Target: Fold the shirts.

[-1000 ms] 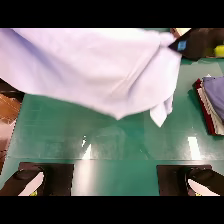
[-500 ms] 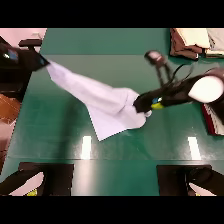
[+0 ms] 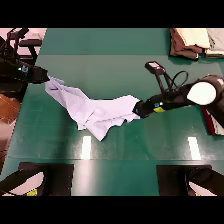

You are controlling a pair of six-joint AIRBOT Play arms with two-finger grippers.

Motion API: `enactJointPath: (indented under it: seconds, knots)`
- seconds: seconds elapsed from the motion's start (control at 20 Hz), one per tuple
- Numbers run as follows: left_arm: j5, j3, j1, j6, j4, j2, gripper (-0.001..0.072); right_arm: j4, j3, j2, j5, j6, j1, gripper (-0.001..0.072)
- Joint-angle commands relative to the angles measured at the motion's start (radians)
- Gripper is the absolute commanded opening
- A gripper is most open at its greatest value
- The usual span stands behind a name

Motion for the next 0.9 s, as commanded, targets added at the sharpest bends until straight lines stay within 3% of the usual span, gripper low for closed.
enactJointPath:
  seconds: [0.0, 0.2, 0.65, 0.7, 0.85]
  knots:
    - [0.0, -0.002, 0.0, -0.002, -0.005, -0.002, 0.0027, 0.042, 0.029, -0.103, -0.037, -0.137, -0.109, 0.054]
    - [0.0, -0.002, 0.0, -0.005, -0.009, -0.002, 0.0027, 0.042, 0.218, -0.355, -0.027, -0.262, -0.179, 0.0534]
    - [0.007, -0.003, 0.0, -0.007, -0.009, -0.002, 0.0027, 0.042, 0.564, -0.761, 0.126, -0.34, -0.126, 0.0531]
    - [0.007, -0.003, 0.0, -0.007, -0.008, -0.002, 0.0027, 0.041, 0.588, -0.781, 0.134, -0.341, -0.114, 0.051]
    - [0.006, -0.003, 0.0, -0.007, -0.008, -0.002, 0.0027, 0.04, 0.638, -0.812, 0.131, -0.362, -0.082, 0.0254]
